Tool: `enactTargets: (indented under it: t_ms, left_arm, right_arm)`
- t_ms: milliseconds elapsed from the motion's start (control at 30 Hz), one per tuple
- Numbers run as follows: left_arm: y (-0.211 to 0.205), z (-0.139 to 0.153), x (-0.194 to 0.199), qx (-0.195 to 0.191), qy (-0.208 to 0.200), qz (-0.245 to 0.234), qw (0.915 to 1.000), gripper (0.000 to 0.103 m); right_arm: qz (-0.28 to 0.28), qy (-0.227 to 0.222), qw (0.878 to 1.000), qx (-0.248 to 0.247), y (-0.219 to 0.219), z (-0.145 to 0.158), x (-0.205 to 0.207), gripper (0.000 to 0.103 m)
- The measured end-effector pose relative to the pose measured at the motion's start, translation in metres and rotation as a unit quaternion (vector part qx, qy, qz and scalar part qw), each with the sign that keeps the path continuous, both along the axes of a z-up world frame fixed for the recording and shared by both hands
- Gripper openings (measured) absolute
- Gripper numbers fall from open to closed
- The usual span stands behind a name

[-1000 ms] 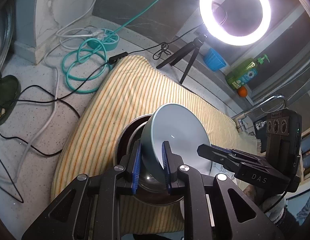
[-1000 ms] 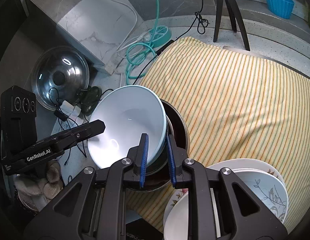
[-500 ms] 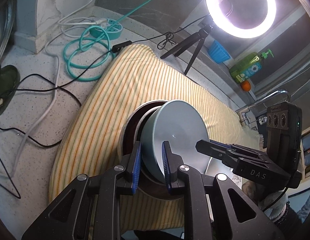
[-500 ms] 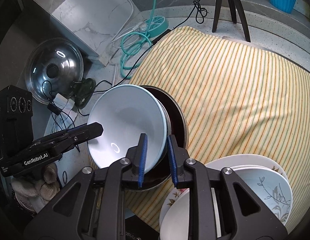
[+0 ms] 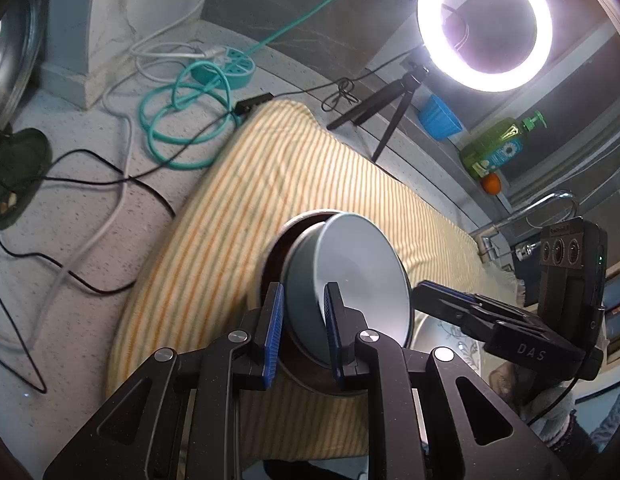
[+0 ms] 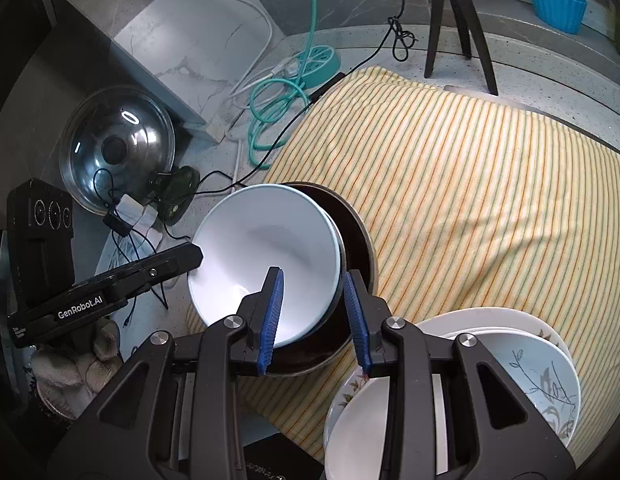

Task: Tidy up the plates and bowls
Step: 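Lower the light blue bowl into the red bowl inside the steel bowl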

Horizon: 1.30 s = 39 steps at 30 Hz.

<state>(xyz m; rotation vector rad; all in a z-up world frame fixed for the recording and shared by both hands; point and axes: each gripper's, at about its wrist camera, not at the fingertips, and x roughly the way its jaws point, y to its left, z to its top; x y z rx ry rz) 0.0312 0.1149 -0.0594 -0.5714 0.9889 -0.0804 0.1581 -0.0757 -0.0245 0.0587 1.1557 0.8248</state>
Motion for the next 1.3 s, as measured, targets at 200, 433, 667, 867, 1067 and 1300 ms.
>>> enactTargets:
  t_ms: [200,433,667,867,1067,1300]
  left_arm:
    - [0.009,-0.006,0.000,0.006,0.008,0.016,0.9998,0.017]
    - [0.018,-0.004,-0.007,-0.009,0.001,0.027,0.9996,0.017]
    - [0.022,-0.014,-0.019,-0.033,0.011,0.037,0.9987,0.017]
    - [0.021,-0.021,-0.020,-0.048,0.013,0.044,0.9978,0.017]
    - [0.019,-0.028,-0.014,-0.040,0.023,0.038,0.9982,0.017]
    - [0.018,-0.033,-0.009,-0.041,0.028,0.031,0.9983,0.017]
  right_arm:
    - [-0.019,0.001,1.000,0.009,-0.017,0.004,0.002,0.033]
    - [-0.043,0.008,0.999,0.014,-0.037,0.000,0.007,0.033]
    - [-0.055,0.037,0.997,0.033,-0.045,-0.011,0.006,0.033]
    - [-0.070,0.056,0.995,0.040,-0.048,-0.023,0.003,0.033]
    - [-0.067,0.052,0.996,0.028,-0.042,-0.027,0.006,0.033]
    - [-0.056,0.052,0.997,0.017,-0.030,-0.033,0.008,0.029]
